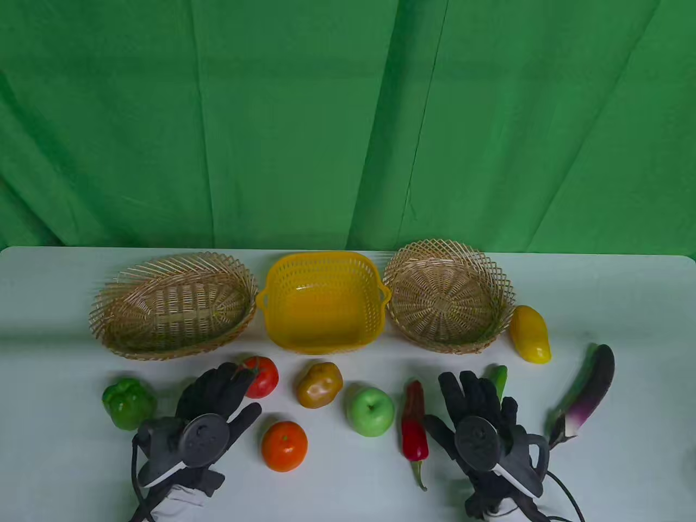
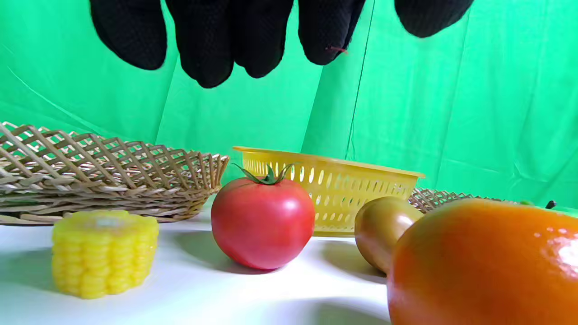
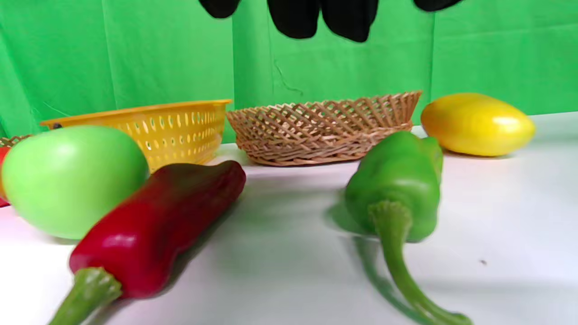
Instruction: Place 10 objects into 3 containers, with green background
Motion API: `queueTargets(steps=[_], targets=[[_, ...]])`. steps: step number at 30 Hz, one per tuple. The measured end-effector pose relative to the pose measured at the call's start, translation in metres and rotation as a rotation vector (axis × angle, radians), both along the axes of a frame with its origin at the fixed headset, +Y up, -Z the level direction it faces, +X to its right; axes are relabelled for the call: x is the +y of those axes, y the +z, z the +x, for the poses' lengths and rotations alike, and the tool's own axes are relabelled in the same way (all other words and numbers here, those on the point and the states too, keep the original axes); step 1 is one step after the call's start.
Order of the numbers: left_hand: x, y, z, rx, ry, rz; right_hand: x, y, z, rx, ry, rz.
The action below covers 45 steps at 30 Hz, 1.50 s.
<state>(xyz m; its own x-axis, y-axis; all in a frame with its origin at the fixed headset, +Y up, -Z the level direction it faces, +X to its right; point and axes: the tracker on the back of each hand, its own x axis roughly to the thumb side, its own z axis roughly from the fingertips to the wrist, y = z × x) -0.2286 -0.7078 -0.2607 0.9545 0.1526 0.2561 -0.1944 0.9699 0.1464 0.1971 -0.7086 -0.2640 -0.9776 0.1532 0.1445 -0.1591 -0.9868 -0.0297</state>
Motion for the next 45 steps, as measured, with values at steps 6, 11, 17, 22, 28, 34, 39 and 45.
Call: queueTargets(steps=[6, 11, 17, 22, 28, 34, 39, 45], targets=[[0.000, 0.000, 0.000, -0.004, 0.008, 0.002, 0.000, 0.000, 0.000, 0.001, -0.003, -0.001], [0.000, -0.001, 0.000, -0.007, 0.013, 0.006, 0.000, 0.000, 0.000, 0.005, -0.010, 0.006], [0.000, 0.000, -0.001, -0.008, 0.019, 0.015, 0.000, 0.000, 0.000, 0.005, -0.016, 0.007], [0.003, 0.001, -0.003, 0.001, 0.025, 0.041, 0.000, 0.001, -0.001, 0.014, -0.012, 0.011], [0.005, -0.001, -0.017, 0.049, 0.033, 0.071, 0.000, 0.001, -0.001, 0.017, -0.019, 0.014], [0.010, -0.005, -0.043, 0.131, 0.067, 0.117, 0.000, 0.001, -0.001, 0.017, -0.020, 0.015], [0.012, -0.009, -0.076, 0.247, 0.145, 0.146, 0.005, 0.003, 0.003, 0.006, -0.047, 0.022], [0.005, -0.021, -0.114, 0.412, 0.075, 0.108, 0.006, 0.003, 0.008, -0.012, -0.058, 0.028]])
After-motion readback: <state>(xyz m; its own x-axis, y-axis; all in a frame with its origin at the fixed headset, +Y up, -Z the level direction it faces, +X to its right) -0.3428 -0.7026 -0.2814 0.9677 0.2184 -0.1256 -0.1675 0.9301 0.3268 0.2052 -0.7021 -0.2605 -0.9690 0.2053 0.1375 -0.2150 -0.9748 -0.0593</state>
